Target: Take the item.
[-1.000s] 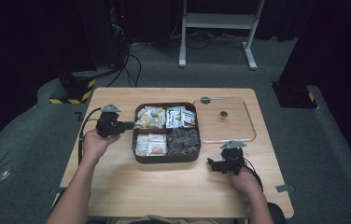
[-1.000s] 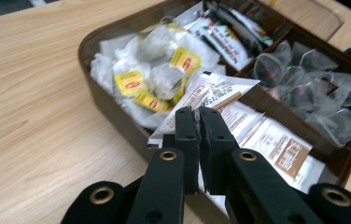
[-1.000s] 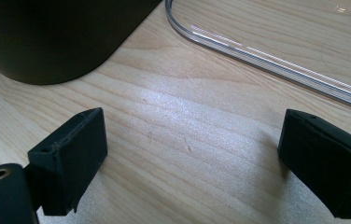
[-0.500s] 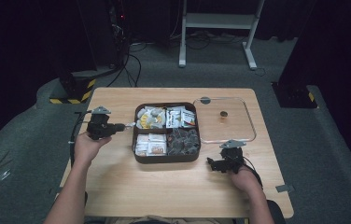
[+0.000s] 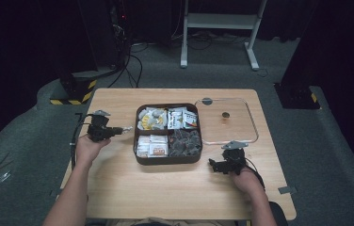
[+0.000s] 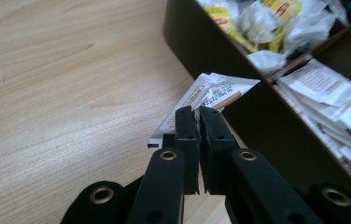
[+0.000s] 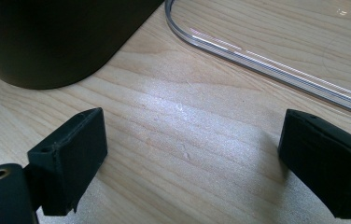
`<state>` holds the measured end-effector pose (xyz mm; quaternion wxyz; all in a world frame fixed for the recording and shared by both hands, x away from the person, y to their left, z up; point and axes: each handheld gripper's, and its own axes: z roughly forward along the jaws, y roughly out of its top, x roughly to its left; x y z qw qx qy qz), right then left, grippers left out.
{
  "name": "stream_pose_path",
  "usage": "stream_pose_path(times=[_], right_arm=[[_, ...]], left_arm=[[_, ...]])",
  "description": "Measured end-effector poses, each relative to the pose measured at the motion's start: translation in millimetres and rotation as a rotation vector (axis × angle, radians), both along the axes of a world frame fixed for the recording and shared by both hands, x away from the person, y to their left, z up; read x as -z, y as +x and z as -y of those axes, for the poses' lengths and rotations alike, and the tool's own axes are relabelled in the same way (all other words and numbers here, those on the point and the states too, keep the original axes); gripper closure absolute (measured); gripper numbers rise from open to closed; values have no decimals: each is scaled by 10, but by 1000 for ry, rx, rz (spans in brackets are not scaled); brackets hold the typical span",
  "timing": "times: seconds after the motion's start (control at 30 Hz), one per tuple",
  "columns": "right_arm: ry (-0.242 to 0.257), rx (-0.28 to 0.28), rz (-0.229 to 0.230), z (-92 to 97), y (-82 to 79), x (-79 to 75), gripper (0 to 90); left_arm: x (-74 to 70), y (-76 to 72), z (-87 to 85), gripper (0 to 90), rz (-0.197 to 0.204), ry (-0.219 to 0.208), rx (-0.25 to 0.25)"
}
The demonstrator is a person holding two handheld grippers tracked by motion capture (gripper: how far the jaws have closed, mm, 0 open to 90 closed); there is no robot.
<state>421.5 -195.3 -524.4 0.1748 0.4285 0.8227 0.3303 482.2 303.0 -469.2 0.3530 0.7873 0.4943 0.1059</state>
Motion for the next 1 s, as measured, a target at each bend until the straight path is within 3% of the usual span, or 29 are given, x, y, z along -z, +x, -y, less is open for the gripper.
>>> stream_pose_path(times=[0.17,0.3,0.5,0.63,0.87,1.0], right_arm=[[0,0,0,0,0,0,79],[0,0,0,0,0,0,79],[8,-2,-2,12,-1,-1,82],[5,-1,-2,7,-4,-1,82],[4,-2,-2,10,-4,-1,82],[6,-2,-2,10,-5,-1,82]], left_arm=[[95,65,6,870,-28,-2,-15],[158,97,24,869,-44,27,-15],[192,117,56,867,-51,30,3],[235,131,74,867,-70,53,15],[239,134,73,849,-62,46,16],[230,132,81,771,-52,37,21]])
